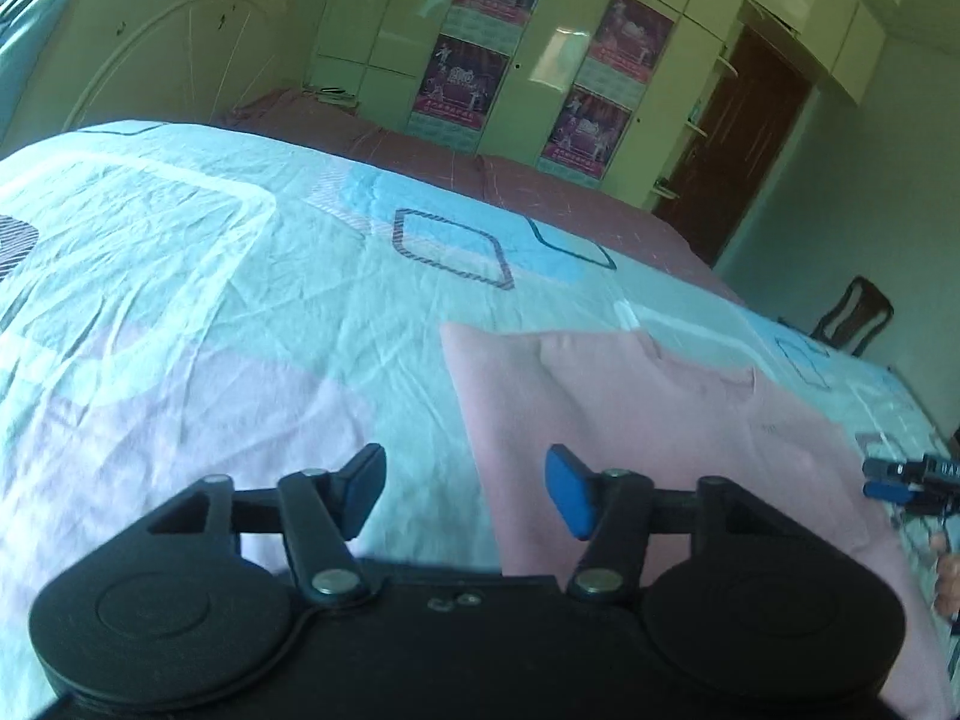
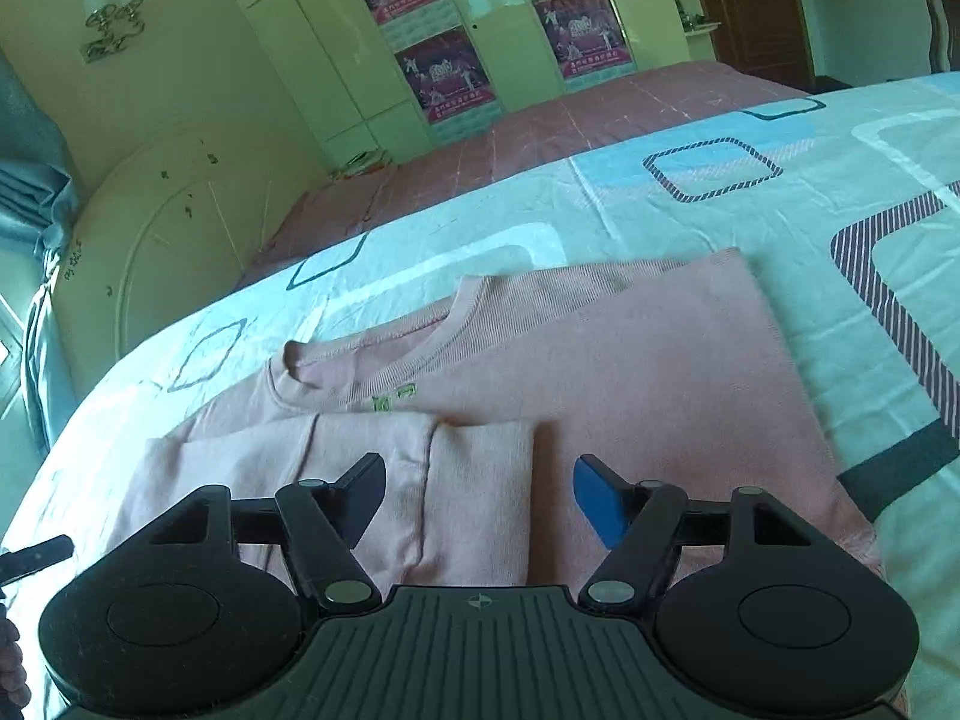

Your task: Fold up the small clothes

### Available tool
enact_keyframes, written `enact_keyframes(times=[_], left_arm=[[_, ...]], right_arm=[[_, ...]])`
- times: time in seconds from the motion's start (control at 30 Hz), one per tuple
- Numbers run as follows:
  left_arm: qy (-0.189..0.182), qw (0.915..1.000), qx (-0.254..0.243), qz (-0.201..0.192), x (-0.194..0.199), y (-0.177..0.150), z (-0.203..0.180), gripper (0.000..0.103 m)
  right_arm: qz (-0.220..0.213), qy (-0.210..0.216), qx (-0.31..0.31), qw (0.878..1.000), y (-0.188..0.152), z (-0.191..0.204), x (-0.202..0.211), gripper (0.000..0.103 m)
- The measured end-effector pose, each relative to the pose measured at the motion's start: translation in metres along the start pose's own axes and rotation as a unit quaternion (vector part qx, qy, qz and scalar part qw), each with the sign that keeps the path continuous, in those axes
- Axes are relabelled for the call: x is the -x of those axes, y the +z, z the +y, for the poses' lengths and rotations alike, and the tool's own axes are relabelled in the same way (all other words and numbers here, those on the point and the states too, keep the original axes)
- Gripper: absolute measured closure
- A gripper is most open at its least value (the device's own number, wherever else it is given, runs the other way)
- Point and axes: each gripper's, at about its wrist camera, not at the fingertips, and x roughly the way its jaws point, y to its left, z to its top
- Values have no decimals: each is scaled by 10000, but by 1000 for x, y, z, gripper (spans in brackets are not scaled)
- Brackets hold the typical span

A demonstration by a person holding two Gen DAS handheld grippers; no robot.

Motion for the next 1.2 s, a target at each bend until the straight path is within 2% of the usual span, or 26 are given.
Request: enact_keyframes(times=[0.07, 0.13, 0.23, 0.33, 0.37, 0.4, 0.57, 0.63, 0.7, 0.77, 0.83, 0.93, 1.0, 1.03, 1.07, 1.13, 1.2], left_arm=[[-163, 9994, 301, 78, -27, 15, 9, 56], [-323, 9980, 493, 247, -56, 27, 15, 63], [-381, 9967, 465, 549, -87, 34, 13, 65], [-531, 9962, 303, 621, -102, 40, 8, 67], [-568, 9959, 270, 653, -105, 41, 7, 77], [-585, 9956, 192, 706, -109, 42, 5, 91], [-373, 9985, -162, 355, -102, 40, -3, 94], [-238, 9985, -305, 398, -104, 37, -3, 93], [-209, 9984, -276, 443, -109, 35, -3, 93], [-172, 9983, -294, 473, -111, 37, -4, 93], [-103, 9980, -375, 497, -112, 38, -5, 88], [33, 9980, -407, 481, -102, 41, -4, 73], [429, 9957, -794, 186, -87, 41, -17, 32], [447, 9919, -1186, -73, -78, 41, -30, 31], [318, 9893, -1423, -87, -77, 40, -40, 31], [43, 9836, -1795, 190, -86, 36, -64, 31], [151, 9721, -2305, 399, -103, 25, -87, 28]], right_arm=[[66, -71, -124, 9999, 8, -4, -16, 48], [171, -103, -353, 9992, 12, -10, -30, 53], [346, -182, -420, 9984, 11, -13, -43, 54], [432, -232, -117, 9987, 8, -4, -44, 56], [491, -233, 10, 9985, 6, -1, -45, 83], [549, -236, 106, 9982, 5, 1, -47, 97], [50, -450, 669, 9967, -4, 18, -23, 97], [101, -622, 811, 9947, -10, 19, -25, 97], [304, -704, 687, 9947, -16, 13, -38, 97], [263, -740, 654, 9948, -16, 11, -40, 97], [270, -807, 755, 9935, -16, 14, -41, 97], [215, -840, 876, 9924, -13, 18, -34, 96], [-207, -913, 1194, 9884, -12, 31, -19, 66], [-340, -798, 1348, 9871, -11, 37, -15, 47], [-296, -659, 1438, 9870, -9, 44, -17, 47], [-119, -448, 1491, 9877, -6, 60, -32, 48], [13, -266, 1605, 9867, -6, 79, -50, 51]])
